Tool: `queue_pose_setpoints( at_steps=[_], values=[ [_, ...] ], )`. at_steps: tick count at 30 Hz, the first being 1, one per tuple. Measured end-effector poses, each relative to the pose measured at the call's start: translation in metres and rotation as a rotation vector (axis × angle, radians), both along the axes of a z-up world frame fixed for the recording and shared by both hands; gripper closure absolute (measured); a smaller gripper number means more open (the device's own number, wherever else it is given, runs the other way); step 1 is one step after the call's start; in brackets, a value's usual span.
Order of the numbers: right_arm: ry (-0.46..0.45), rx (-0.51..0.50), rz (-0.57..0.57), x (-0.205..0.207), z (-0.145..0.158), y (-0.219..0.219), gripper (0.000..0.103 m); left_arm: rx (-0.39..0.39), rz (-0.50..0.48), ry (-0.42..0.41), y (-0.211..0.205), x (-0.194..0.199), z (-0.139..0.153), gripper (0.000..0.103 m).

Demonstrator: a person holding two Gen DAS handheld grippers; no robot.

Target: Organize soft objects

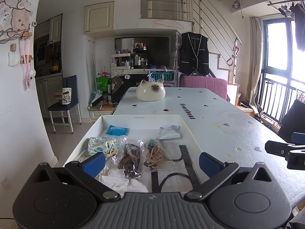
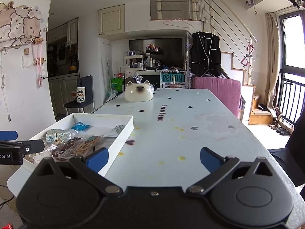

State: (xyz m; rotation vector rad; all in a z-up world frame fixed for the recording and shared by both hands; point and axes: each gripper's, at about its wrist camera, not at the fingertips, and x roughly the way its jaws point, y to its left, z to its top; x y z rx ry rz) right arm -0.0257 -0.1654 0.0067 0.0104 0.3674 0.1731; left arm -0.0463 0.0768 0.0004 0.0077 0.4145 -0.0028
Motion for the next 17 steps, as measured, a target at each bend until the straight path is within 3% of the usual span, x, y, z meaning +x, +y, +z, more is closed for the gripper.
queue_pose_setpoints(
  at_steps=[17],
  values=[
    [0.004, 0.001, -0.003, -0.0019, -0.0015, -0.0005, 0.0, 0.0, 0.006, 0.002, -0.0002, 0.0008, 0.0001, 0.0]
  ],
)
